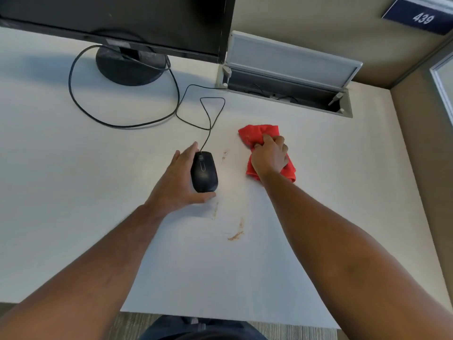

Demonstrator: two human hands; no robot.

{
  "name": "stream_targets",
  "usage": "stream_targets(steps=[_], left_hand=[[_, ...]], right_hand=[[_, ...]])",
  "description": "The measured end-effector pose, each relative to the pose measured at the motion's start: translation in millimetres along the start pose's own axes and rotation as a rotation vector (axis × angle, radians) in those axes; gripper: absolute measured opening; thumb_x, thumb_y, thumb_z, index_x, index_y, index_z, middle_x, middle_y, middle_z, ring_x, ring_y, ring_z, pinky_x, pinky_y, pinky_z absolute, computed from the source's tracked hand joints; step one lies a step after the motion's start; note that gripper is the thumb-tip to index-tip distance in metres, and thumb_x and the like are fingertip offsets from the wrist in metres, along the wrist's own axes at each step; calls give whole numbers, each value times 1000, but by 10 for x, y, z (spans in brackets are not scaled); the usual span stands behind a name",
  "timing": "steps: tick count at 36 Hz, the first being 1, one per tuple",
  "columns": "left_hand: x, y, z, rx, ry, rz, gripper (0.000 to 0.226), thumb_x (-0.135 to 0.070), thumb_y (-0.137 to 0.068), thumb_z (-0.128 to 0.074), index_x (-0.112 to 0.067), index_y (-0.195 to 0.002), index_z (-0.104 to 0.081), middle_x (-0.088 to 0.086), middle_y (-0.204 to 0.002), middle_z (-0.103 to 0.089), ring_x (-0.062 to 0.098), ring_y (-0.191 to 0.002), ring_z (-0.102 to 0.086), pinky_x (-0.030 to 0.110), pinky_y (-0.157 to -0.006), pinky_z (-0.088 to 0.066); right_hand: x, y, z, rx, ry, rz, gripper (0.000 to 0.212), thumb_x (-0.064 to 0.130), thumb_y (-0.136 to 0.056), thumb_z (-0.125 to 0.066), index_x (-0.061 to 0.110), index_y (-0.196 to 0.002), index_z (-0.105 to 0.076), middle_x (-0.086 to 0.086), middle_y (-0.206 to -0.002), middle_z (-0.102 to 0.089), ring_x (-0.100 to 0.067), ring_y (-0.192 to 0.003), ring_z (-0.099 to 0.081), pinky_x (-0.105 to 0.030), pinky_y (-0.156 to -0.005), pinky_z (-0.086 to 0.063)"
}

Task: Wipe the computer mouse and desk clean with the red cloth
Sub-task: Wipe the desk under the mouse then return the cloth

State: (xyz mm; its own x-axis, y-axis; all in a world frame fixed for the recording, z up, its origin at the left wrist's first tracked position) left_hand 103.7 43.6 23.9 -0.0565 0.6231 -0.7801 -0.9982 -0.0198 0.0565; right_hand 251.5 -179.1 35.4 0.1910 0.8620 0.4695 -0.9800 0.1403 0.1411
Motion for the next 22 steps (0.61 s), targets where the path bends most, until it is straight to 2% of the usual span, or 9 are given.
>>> stream_targets(steps=[2,4,7,9,12,15,17,19,22], left_hand=[[43,-3,37,-21,0,12,138,-67,-56,-88,-26,-165,-14,-11,-151,-40,31,-144,-40,58,-120,-39],[77,-8,60,-38,6,6,138,-66,-56,-90,-26,-165,-14,-20,-143,-38,30,-142,-42,57,-119,-41],[96,-11,84,-65,12,-7,138,-63,-57,-92,-26,-165,-15,-32,-133,-30,26,-138,-44,53,-115,-46],[101,-11,90,-74,17,-10,137,-60,-58,-95,-26,-165,-15,-35,-131,-29,22,-136,-45,51,-112,-48],[94,-8,98,-75,17,-15,137,-60,-60,-95,-26,-165,-14,-31,-135,-32,21,-138,-43,54,-116,-44],[93,10,96,-79,2,-21,138,-62,-60,-92,-23,-166,-14,-20,-144,-37,21,-142,-40,58,-120,-38],[100,29,91,-90,6,-8,138,-63,-58,-92,-25,-166,-14,-26,-140,-34,23,-143,-40,54,-120,-39],[90,52,77,-103,2,-3,139,-65,-56,-91,-28,-166,-14,-33,-133,-31,23,-142,-40,47,-116,-43],[56,77,34,-111,-15,-13,138,-67,-55,-89,-29,-165,-15,-35,-132,-29,26,-143,-41,49,-117,-43]], right_hand=[[104,3,-106,94,0,76,55,21,-96,-44,26,-151,-45,-8,-161,-31,-35,-149,-23,-55,-123,-13],[197,21,-199,205,-9,201,60,20,-95,-43,29,-154,-42,-4,-165,-26,-33,-152,-18,-53,-125,-7],[268,55,-271,361,-51,384,61,5,-94,-46,31,-149,-51,4,-162,-33,-33,-149,-22,-55,-125,-11],[278,101,-273,482,-112,479,67,-8,-88,-46,29,-142,-60,7,-158,-41,-27,-147,-27,-55,-124,-15],[247,176,-247,636,-161,565,68,-17,-79,-43,20,-130,-71,7,-151,-51,-9,-145,-30,-48,-127,-7],[209,302,-258,724,-145,612,62,-18,-79,-45,16,-120,-76,5,-143,-61,-8,-146,-35,-38,-127,2],[196,412,-289,775,-151,636,58,-18,-77,-47,14,-114,-79,4,-136,-66,-8,-143,-39,-37,-127,-3],[186,546,-301,817,-165,674,58,-19,-73,-47,15,-106,-81,4,-128,-71,-9,-137,-46,-40,-126,-18],[159,790,-290,876,-227,798,55,-19,-66,-48,11,-95,-84,0,-112,-77,-13,-118,-62,-39,-115,-39]])
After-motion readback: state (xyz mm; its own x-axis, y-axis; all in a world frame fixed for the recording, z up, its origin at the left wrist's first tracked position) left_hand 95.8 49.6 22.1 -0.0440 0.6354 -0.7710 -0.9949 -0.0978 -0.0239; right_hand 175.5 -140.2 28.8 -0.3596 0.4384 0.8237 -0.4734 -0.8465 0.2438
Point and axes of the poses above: each hand's wrist, its own y-axis away from the middle knuckle, its own z-axis out of the back of the hand, x = y × z, the point moved 4 cm from there along -y, towards the middle knuckle
